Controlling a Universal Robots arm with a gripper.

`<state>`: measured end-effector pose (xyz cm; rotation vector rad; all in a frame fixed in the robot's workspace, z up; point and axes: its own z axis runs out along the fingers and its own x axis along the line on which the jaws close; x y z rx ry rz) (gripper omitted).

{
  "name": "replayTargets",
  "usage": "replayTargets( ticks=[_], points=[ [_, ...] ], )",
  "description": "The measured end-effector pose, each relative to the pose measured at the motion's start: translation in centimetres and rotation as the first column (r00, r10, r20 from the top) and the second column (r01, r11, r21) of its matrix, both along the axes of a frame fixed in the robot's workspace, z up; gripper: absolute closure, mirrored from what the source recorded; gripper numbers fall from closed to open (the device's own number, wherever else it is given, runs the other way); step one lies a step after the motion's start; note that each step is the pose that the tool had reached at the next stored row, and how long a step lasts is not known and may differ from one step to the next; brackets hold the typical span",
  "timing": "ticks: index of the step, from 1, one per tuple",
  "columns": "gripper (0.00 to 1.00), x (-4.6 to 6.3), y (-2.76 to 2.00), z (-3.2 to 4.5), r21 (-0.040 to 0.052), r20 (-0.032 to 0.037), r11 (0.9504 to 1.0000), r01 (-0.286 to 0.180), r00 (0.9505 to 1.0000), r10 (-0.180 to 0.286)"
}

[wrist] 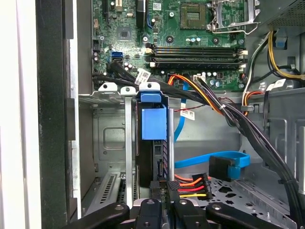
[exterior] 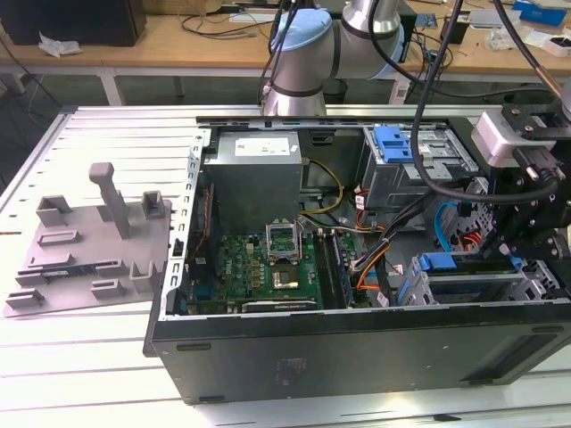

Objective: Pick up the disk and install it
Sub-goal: 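Insert the first disk wire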

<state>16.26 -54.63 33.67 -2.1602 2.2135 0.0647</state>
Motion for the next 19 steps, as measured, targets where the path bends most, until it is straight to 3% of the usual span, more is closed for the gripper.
replayTargets(
  ticks=[10, 12, 19],
  points=[
    [0.83, 0.0, 0.00, -0.04, 0.0009, -0.0001, 1.0000, 0.000, 1.0000, 0.000],
    [0.70, 0.0, 0.00, 0.42, 0.0002, 0.0000, 1.0000, 0.000, 1.0000, 0.000],
    [0.70, 0.0, 0.07, 1.82, 0.0001, 0.0002, 1.0000, 0.000, 1.0000, 0.000]
  ],
)
